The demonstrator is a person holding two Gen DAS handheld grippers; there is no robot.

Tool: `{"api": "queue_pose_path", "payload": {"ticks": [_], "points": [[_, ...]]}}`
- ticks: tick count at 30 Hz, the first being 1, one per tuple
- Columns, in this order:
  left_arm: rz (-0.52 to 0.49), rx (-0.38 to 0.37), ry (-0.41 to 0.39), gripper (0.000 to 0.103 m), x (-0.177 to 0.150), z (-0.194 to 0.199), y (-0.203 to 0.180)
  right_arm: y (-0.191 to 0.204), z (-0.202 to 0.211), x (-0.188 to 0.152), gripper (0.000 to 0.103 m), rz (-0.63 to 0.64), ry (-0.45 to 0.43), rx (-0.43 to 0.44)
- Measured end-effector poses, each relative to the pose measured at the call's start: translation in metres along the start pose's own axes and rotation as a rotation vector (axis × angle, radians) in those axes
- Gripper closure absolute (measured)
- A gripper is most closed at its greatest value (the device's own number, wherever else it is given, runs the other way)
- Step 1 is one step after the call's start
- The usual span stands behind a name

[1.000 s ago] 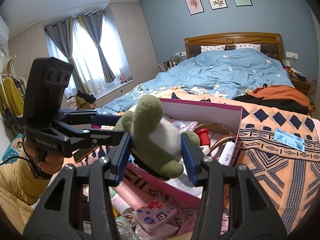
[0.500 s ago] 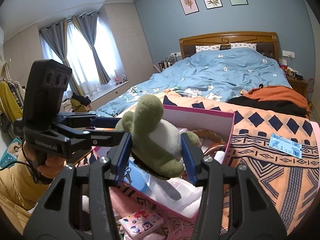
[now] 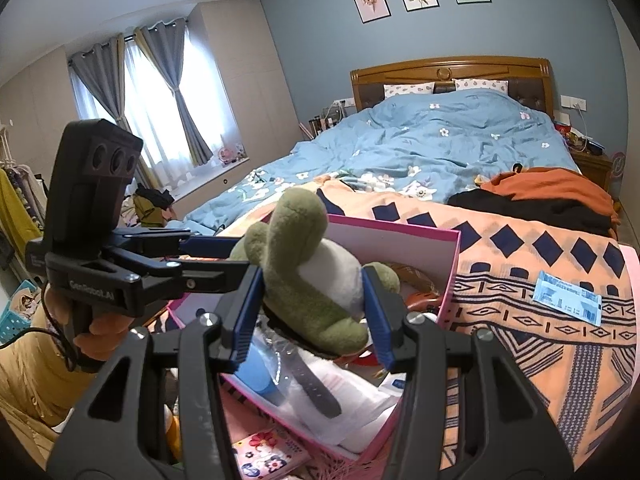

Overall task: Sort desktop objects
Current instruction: 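Lower the green plush turtle into the magenta box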

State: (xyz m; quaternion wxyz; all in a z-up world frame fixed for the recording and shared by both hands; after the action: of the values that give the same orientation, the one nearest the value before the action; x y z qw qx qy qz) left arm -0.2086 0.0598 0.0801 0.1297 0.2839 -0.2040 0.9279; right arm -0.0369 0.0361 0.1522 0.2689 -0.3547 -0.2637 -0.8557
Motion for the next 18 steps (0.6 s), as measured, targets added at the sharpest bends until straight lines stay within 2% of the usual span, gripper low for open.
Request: {"api": "queue_pose_path", "payload": {"ticks": [18], "points": [[0.049,-0.011,0.076,0.036,0.009,-0.036,0.021,-0.026,-0.033,0.003,0.052,-0.038,0.081,-0.01]]}}
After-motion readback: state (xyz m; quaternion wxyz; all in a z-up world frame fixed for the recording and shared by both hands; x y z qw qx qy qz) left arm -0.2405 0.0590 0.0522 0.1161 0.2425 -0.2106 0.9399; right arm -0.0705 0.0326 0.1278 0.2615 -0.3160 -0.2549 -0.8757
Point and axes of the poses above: each gripper's, at about its wrist camera, not at the fingertips, and z roughly against the way its jaws point, y to its left, x to its top, the point moved 2 cm from there along -z, roughly the way its jaws point, and after that the axes turned 10 degrees about y, right-handed, at the moved point
